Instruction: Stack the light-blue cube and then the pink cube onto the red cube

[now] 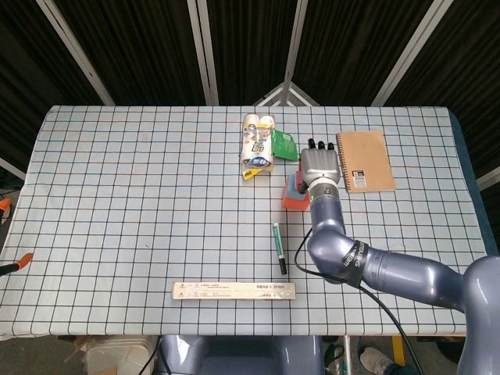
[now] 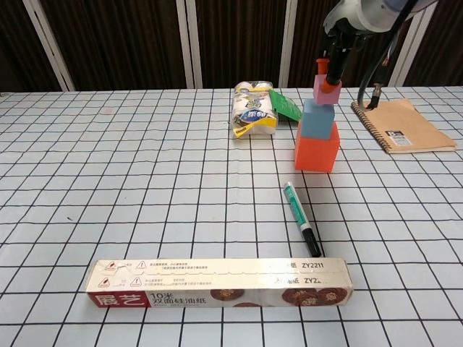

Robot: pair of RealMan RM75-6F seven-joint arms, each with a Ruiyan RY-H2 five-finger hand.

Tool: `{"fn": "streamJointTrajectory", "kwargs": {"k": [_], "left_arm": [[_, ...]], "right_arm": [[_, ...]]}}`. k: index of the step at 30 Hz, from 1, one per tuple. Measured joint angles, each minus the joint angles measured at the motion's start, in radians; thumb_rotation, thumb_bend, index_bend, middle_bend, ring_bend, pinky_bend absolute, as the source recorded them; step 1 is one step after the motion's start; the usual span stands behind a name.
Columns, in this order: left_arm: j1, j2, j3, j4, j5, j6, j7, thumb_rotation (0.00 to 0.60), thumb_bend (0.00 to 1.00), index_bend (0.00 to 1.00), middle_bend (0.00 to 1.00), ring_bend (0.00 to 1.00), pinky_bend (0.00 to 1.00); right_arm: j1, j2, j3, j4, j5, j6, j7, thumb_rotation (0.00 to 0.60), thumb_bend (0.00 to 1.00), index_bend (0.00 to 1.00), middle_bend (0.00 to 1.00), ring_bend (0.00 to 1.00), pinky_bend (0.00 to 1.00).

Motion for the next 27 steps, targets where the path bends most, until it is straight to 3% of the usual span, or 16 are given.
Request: {"fn": "streamJointTrajectory", "kwargs": {"k": [27], "left_arm": [[0.0,0.001,-0.002,0.003,-0.003,0.0,-0.008,0.6,0.16,0.04,0.0,0.0,0.0]], "right_arm": [[-0.007,-0.037,-0.001,0.06,0.011,-0.038,-0.022,0.6,0.4,0.48,0.0,0.0,0.0]]}}
